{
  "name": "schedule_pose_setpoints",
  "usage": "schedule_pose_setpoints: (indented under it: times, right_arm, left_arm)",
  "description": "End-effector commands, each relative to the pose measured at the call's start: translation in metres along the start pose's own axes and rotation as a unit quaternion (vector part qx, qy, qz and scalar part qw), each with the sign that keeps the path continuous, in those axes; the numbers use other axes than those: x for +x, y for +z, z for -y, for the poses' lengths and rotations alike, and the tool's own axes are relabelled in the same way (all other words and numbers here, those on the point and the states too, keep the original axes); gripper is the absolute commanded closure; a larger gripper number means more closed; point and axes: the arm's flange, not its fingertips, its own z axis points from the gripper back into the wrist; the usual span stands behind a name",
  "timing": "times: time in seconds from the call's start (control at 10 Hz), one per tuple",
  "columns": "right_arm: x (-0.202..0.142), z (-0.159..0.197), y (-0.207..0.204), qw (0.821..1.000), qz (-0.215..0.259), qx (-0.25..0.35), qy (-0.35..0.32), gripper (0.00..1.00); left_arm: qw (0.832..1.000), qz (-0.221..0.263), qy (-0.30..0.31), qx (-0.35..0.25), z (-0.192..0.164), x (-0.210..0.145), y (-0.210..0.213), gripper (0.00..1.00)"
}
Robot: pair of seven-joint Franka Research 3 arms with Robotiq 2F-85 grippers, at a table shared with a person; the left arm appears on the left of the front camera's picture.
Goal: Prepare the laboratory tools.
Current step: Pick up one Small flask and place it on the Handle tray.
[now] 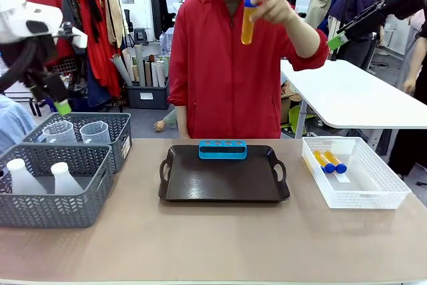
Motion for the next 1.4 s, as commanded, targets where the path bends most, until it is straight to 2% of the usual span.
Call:
schedule_pose_setpoints:
  times: [0.0, 0.1, 0.2, 0.3, 0.7, 0.8, 0.9, 1.2, 1.3]
  right_arm:
    - [0.001, -0.001, 0.001, 1.000, 0.003, -0.001, 0.002, 0.00]
    - [0.001, -0.001, 0.001, 1.000, 0.003, -0.001, 0.002, 0.00]
    - [0.001, -0.001, 0.001, 1.000, 0.003, -0.001, 0.002, 0.00]
    - [0.001, -0.001, 0.001, 1.000, 0.003, -0.001, 0.002, 0.00]
    - [0.001, -0.001, 0.001, 1.000, 0.003, -0.001, 0.002, 0.00]
    - [0.001, -0.001, 0.001, 1.000, 0.003, -0.001, 0.002, 0.00]
    - [0.001, -0.001, 0.001, 1.000, 0.003, -0.001, 0.002, 0.00]
    - [0.001, -0.001, 0.001, 1.000, 0.003, -0.001, 0.002, 0.00]
    - [0.001, -0.001, 0.001, 1.000, 0.003, -0.001, 0.002, 0.00]
  left_arm:
    - [0.999, -0.017, 0.041, 0.001, -0.001, -0.017, -0.015, 0.00]
    - [0.999, -0.004, 0.045, 0.001, -0.004, -0.018, -0.019, 0.00]
    - [0.999, 0.019, 0.017, -0.025, -0.005, -0.013, -0.015, 0.00]
    - [0.999, -0.016, 0.034, -0.007, -0.005, -0.016, -0.019, 0.00]
    - [0.999, -0.012, 0.032, -0.011, -0.005, -0.016, -0.020, 0.00]
    - [0.997, -0.029, 0.071, -0.029, -0.015, -0.017, -0.043, 0.00]
    - [0.987, -0.061, 0.151, 0.011, -0.025, -0.023, -0.087, 0.00]
    - [0.976, -0.099, 0.194, 0.011, -0.031, -0.030, -0.119, 0.00]
    - [0.976, -0.094, 0.197, 0.000, -0.033, -0.033, -0.130, 0.00]
